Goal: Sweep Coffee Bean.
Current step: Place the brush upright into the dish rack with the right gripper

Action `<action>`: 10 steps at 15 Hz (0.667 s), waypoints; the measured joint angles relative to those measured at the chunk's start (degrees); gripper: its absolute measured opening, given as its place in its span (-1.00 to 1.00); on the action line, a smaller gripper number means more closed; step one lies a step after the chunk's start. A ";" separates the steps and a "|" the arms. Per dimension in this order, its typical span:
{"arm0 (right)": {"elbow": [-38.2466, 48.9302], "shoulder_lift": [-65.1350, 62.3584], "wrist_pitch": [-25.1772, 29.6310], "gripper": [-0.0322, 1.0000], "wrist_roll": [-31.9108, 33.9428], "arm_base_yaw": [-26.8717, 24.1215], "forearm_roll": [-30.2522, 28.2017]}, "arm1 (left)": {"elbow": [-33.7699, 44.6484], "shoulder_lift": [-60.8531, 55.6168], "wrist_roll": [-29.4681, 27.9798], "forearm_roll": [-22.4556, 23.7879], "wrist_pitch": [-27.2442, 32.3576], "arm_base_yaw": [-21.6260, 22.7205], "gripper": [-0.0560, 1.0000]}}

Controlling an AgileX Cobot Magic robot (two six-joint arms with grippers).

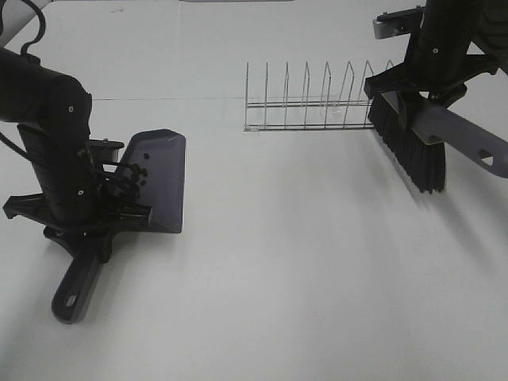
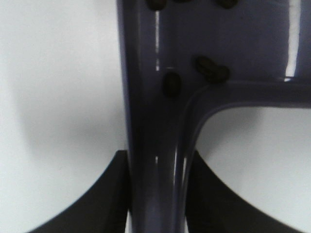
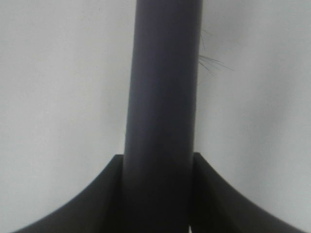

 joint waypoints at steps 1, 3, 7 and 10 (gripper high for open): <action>0.00 0.52 -1.60 -0.24 0.92 0.00 -0.40 | 0.00 0.00 0.00 0.00 0.00 0.00 -0.39; 0.00 2.01 -4.18 -0.24 2.35 0.00 -3.21 | 0.00 0.00 0.00 0.00 0.00 0.00 -0.39; 0.00 2.64 -8.42 -0.24 2.75 0.00 -4.24 | 0.00 0.00 0.00 0.00 0.00 0.00 -0.39; 0.00 2.64 -12.83 -0.24 2.92 0.00 -5.16 | 0.00 0.00 0.00 0.00 0.00 0.00 -0.39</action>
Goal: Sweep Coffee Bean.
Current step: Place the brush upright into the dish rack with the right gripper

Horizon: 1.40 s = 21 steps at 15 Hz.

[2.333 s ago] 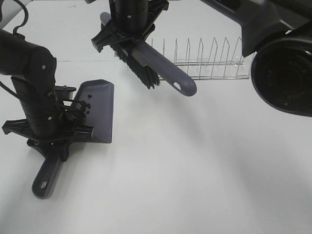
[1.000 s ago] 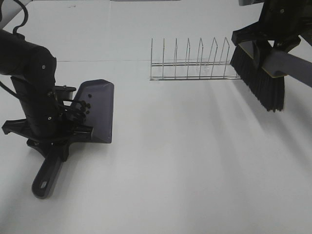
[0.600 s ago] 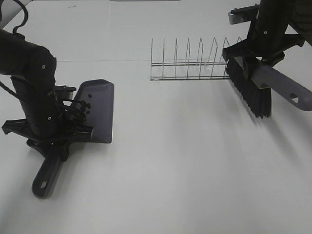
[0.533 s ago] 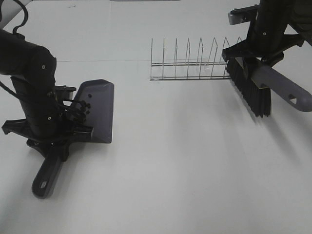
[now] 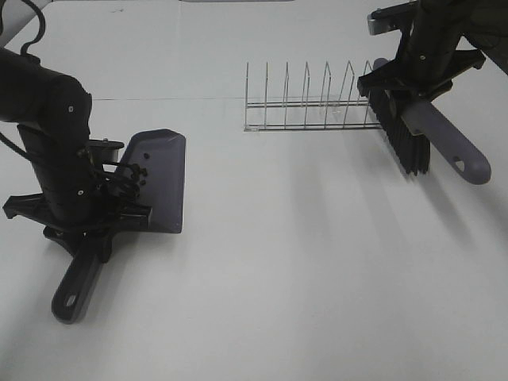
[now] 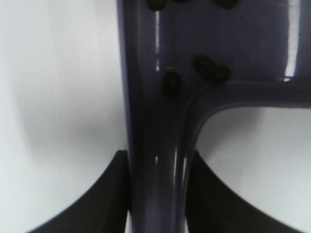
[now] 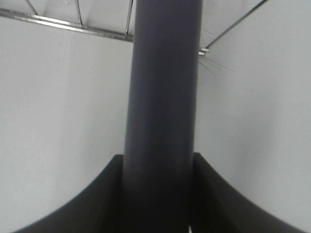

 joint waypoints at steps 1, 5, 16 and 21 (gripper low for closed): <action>-0.40 0.00 -1.15 -0.24 0.06 0.00 -0.29 | 0.00 0.00 0.00 0.00 0.00 0.00 -0.39; -5.16 1.32 -2.75 -0.24 0.06 0.00 -1.09 | 0.00 0.00 0.00 0.00 0.00 0.00 -0.39; -15.18 8.71 2.23 -0.24 -0.74 -2.69 3.90 | 0.00 0.00 0.00 -0.17 0.00 0.00 -0.39; -15.64 11.00 4.13 -0.24 -0.52 -2.98 5.84 | 0.00 0.00 0.00 -0.34 0.00 0.00 -0.39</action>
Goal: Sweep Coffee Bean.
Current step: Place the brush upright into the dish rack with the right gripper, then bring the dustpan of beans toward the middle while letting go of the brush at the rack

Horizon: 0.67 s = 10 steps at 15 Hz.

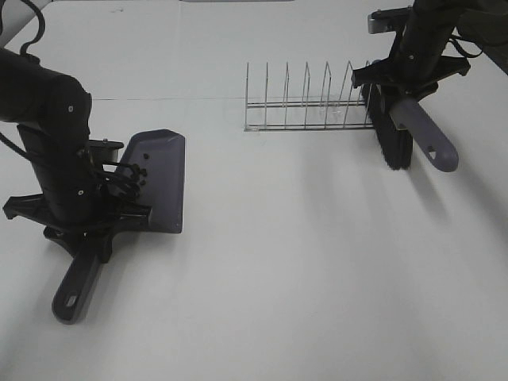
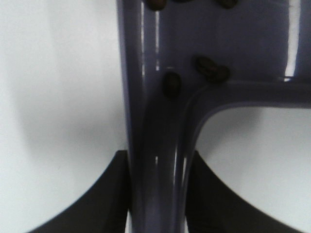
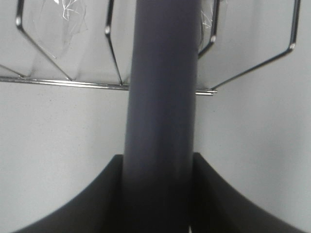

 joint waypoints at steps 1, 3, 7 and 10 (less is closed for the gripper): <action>-0.23 0.00 -0.29 -0.22 0.57 0.00 0.00 | 0.00 0.00 0.00 0.00 0.00 0.00 -0.39; -1.09 -0.06 -0.80 0.28 2.12 0.00 -0.17 | 0.00 0.00 0.00 0.00 0.06 0.00 -0.39; -1.32 -2.41 -0.34 0.62 2.86 0.00 -0.11 | 0.00 -0.92 0.00 -0.69 0.46 0.00 -0.39; -1.32 -3.84 0.86 0.64 2.86 0.00 -0.11 | -1.66 -2.29 0.06 -2.35 0.69 0.00 -0.39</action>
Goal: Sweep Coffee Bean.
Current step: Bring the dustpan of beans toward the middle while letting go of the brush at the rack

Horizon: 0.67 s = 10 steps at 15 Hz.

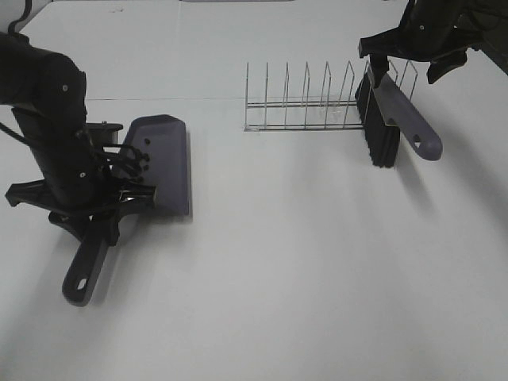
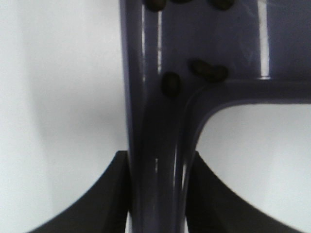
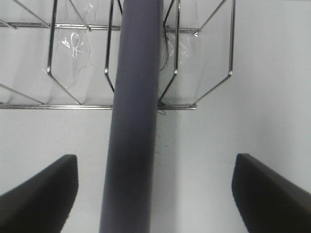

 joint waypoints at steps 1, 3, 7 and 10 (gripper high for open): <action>0.00 -0.06 0.57 0.64 0.00 0.00 0.00 | -1.55 -0.06 0.06 -0.52 0.00 -0.11 -0.39; 0.00 -0.06 2.64 0.64 0.00 0.00 0.00 | -3.50 -0.06 0.40 -0.74 0.00 -1.78 -0.39; 0.00 -0.06 6.36 0.64 -0.34 0.00 0.00 | -5.21 2.86 1.72 -4.41 0.11 -6.19 -0.39; 0.00 -0.06 7.56 0.64 -0.40 0.00 0.00 | -5.73 4.87 2.18 -4.93 0.40 -6.99 -0.39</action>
